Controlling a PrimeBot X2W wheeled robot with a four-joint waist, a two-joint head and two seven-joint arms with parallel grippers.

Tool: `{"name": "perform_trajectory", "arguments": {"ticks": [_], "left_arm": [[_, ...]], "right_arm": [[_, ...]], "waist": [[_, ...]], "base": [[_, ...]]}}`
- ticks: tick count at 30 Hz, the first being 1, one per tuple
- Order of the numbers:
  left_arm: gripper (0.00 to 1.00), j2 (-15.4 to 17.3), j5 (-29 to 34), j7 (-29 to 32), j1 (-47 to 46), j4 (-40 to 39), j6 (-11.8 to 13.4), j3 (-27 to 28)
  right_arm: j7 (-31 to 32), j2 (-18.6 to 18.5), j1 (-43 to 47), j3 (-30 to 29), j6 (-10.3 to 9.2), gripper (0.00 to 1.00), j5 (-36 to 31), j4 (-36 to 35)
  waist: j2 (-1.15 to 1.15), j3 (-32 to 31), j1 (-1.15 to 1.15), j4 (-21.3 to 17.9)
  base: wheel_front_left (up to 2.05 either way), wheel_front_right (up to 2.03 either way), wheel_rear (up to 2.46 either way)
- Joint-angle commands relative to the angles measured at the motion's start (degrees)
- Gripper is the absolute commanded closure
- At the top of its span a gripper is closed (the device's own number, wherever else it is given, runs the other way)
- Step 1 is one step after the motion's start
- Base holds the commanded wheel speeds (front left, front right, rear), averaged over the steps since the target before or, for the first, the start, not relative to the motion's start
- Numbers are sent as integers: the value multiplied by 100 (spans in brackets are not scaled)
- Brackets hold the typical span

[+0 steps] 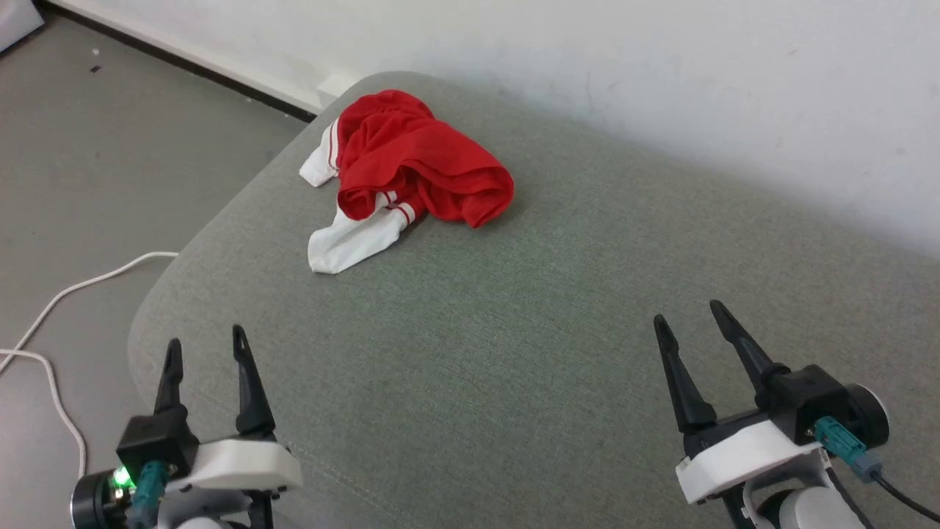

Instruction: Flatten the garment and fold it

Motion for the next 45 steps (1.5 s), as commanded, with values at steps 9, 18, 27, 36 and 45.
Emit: {"name": "perform_trajectory", "arguments": {"ticks": [9,18,27,36,45], "left_arm": [[0,288,-642,569,-1770,650,-434,86],[0,770,-1553,1913,-4308,2108,-737,586],[0,1580,-2032,3634,-5246,2525,-808,870],[0,2117,-2257,5378,-4810,2427,-204,1122],[100,2399,-1941,5469,-3923,1847,152,1165]], "right_arm": [[162,15,-468,117,-12,0,-290,-299],[316,-49,-1123,249,-12,0,-598,-655],[106,-29,-1491,343,-12,0,-468,-696],[-110,7,-1512,251,-12,0,-287,-584],[-266,13,-1505,197,-12,0,-83,-254]], "waist": [[-1,1126,0,-418],[-1,2782,0,-1568],[-1,3731,0,-2577],[-1,3938,0,-3077],[-1,3140,0,-3021]], "base": [[0,0,0],[0,0,0],[0,0,0],[0,0,0],[0,0,0]]}}
